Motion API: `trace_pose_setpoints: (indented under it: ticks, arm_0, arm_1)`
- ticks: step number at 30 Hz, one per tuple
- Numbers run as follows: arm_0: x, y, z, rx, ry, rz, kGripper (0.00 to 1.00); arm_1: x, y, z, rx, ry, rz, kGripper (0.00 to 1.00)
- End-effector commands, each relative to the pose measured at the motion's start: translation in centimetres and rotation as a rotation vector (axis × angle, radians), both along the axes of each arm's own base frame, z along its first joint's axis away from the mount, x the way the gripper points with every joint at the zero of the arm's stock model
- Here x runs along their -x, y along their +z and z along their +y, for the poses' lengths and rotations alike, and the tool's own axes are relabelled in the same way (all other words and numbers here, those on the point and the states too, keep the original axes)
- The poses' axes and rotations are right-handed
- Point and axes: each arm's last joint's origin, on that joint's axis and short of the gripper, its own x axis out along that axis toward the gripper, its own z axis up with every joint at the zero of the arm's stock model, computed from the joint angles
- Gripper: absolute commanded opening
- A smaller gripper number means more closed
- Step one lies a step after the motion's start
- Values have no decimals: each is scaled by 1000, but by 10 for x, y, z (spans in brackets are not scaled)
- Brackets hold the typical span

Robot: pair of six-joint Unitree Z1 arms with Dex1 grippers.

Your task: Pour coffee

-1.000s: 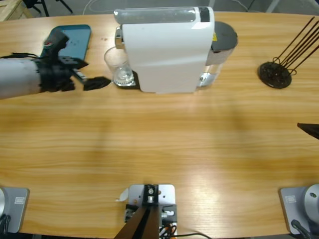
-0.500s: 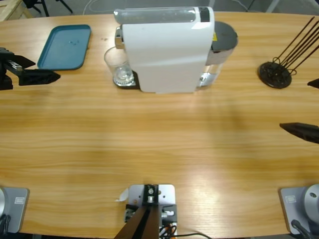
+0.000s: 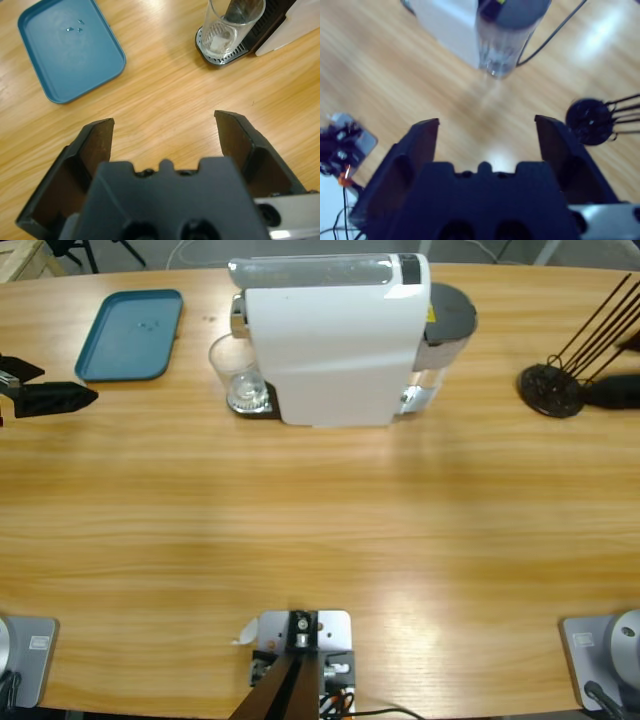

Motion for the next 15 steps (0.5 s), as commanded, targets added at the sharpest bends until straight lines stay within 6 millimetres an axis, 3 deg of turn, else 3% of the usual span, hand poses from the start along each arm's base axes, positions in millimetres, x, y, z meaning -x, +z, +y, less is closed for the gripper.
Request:
trace_pose_setpoints:
  ticks: [1, 8, 9, 10, 11, 15]
  arm_0:
    - [9, -17, 3, -9, -17, 31, 950]
    - [8, -19, 3, -11, -14, 33, 941]
    - [8, -19, 3, -12, -14, 33, 941]
    - [8, -19, 3, -13, -13, 33, 941]
    - [8, -19, 3, -13, -12, 34, 941]
    - [7, -20, 2, -15, -12, 37, 941]
  arm_1:
    - [-100, 13, 46, 87, -11, 95, 338]
    - [-144, 25, 67, 97, -11, 101, 341]
    - [-149, 25, 70, 100, -12, 106, 302]
    - [-155, 25, 73, 105, -8, 109, 70]
    - [-160, 25, 75, 111, -6, 113, 0]
    - [-175, 25, 84, 152, 0, 101, 0]
